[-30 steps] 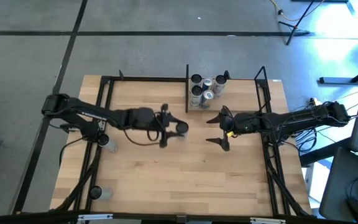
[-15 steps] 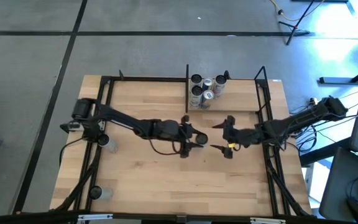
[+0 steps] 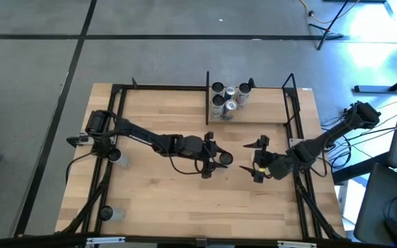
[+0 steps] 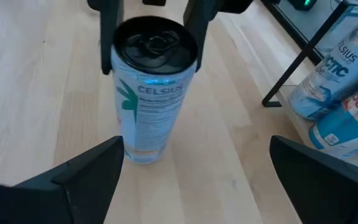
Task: Place canned beverage on shelf
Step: Put the top black soda can on the shelf aligned with the other black soda can
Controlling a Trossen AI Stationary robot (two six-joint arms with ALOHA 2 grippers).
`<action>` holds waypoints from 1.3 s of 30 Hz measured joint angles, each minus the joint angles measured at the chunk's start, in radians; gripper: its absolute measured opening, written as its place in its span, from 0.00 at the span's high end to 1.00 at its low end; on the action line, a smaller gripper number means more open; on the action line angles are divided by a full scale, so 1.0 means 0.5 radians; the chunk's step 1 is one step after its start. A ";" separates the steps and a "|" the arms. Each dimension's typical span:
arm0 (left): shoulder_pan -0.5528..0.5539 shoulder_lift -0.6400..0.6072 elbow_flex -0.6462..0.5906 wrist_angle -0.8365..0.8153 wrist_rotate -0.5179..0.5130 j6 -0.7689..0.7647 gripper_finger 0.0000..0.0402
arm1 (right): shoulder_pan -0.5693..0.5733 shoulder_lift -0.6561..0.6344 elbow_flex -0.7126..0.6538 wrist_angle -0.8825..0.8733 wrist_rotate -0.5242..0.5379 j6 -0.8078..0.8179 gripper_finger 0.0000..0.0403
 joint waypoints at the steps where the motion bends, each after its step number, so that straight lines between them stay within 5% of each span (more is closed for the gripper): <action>1: -0.008 0.000 0.000 -0.002 0.000 0.000 0.50 | -0.001 0.000 0.000 0.000 -0.001 0.000 0.04; 26: -0.047 0.002 0.001 0.006 -0.072 -0.003 0.30 | -0.006 0.083 0.000 0.058 0.001 0.000 0.04; 39: -0.093 -0.324 -0.002 -0.597 -0.183 0.065 0.30 | -0.006 0.356 -0.029 0.597 -0.054 -0.224 0.04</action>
